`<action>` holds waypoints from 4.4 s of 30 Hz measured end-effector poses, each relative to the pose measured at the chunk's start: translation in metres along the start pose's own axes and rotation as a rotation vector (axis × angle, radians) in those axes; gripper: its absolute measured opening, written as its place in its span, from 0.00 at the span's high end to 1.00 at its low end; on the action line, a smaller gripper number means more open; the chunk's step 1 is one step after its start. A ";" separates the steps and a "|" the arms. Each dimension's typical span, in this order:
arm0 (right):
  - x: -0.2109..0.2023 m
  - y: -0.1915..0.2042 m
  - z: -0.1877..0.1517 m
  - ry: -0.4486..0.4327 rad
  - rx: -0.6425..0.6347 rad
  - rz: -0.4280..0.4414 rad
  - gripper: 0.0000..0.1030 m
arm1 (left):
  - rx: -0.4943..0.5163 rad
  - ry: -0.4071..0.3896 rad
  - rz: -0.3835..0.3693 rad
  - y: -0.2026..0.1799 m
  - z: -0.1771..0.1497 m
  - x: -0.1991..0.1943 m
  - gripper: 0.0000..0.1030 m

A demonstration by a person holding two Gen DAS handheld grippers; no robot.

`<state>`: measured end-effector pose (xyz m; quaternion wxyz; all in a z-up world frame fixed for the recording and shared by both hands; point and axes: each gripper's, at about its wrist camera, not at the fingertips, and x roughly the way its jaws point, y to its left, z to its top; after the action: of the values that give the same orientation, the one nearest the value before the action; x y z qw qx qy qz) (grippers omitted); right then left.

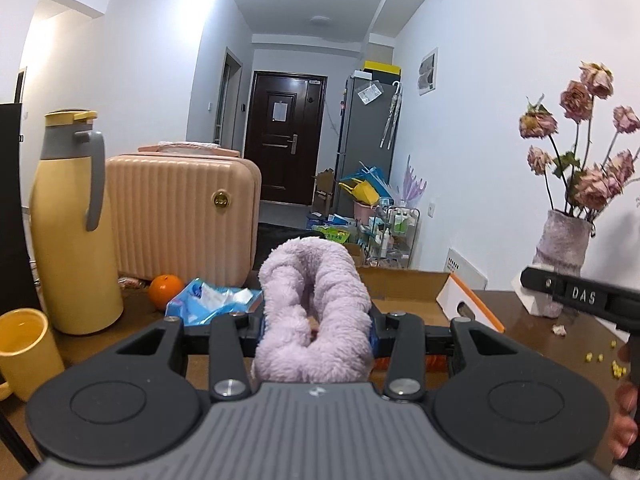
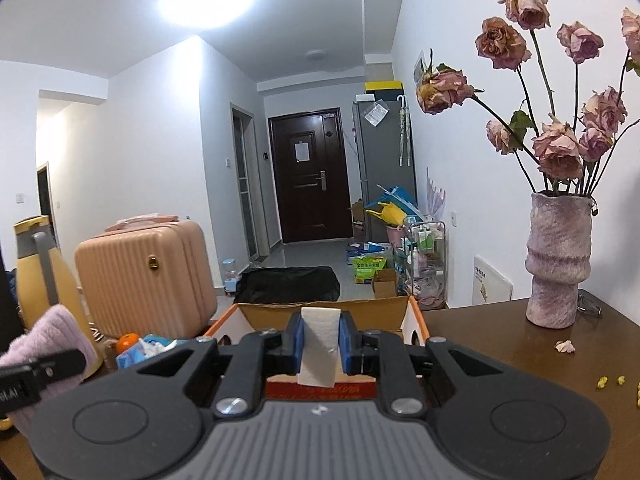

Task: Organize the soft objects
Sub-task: 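Carry the headband and foam wedge with both grippers over the red box, then open both grippers to drop the headband and wedge into the box, then withdraw both grippers from the box back toward the soft items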

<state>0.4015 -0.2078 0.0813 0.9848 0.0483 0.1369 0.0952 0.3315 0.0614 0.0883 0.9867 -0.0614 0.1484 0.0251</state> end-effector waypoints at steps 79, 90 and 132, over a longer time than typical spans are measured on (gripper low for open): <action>0.234 -0.061 -0.016 0.198 0.187 -0.144 0.02 | 0.046 0.085 0.269 -0.045 -0.008 0.269 0.00; 0.231 -0.061 -0.019 0.196 0.180 -0.138 0.02 | 0.034 0.090 0.257 -0.042 -0.006 0.268 0.00; 0.050 -0.007 0.026 0.106 0.029 -0.080 0.01 | 0.083 0.001 0.215 -0.037 0.030 0.068 0.00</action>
<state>0.4567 -0.2061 0.0923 0.9784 0.0520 0.1918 0.0560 0.4077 0.0309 0.1003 0.9800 -0.0043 0.1553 0.1245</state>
